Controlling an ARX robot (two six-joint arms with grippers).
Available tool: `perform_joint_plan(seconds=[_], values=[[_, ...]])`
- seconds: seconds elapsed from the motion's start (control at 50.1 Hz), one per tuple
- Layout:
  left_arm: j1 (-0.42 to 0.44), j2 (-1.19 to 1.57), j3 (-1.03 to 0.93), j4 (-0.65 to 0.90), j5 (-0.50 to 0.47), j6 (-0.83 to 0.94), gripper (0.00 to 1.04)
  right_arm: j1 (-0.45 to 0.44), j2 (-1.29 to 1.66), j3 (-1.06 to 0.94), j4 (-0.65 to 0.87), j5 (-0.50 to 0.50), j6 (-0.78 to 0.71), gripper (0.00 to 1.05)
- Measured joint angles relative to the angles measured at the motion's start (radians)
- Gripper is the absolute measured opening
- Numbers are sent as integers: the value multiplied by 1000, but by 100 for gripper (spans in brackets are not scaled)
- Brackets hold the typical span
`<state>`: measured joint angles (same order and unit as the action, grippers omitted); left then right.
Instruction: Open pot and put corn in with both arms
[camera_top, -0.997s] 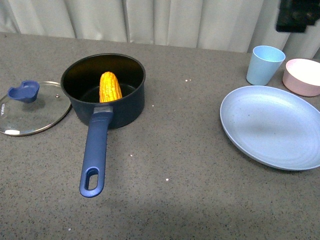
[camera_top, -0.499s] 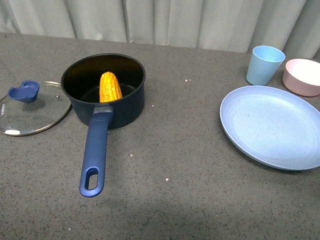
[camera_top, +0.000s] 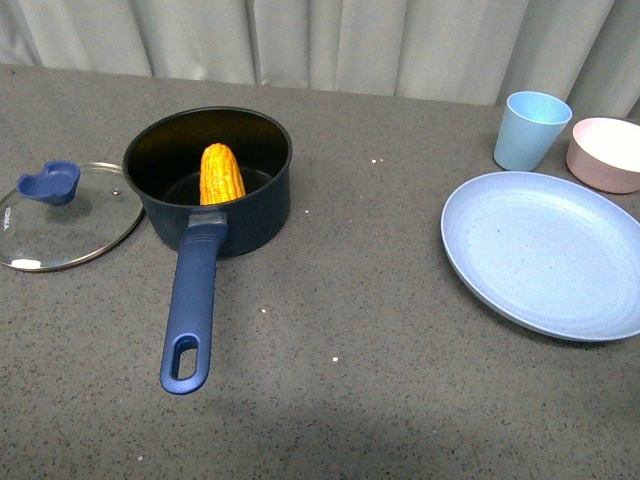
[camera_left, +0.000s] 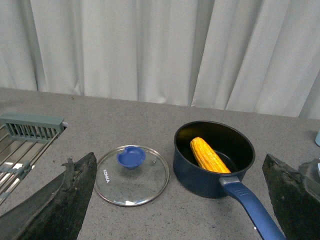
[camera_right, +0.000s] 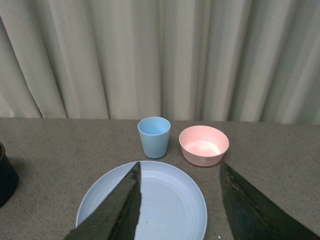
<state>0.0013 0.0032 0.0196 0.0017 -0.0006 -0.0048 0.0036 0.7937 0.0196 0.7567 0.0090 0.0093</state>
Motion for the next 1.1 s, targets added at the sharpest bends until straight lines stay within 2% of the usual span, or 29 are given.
perform_joint_plan(seconds=[0.06,0.239,0.638,1.097], values=[[0,0,0,0,0,0,98,-1,-56,-8,-48,-5,-3,27],[0,0,0,0,0,0,98,-1,-165,-11,-144,-7,-5,1],[0,0,0,0,0,0,98,-1,-440,-14,-402,-7,-7,1],[0,0,0,0,0,0,98,-1,-597,-14,-557,-8,-7,1]])
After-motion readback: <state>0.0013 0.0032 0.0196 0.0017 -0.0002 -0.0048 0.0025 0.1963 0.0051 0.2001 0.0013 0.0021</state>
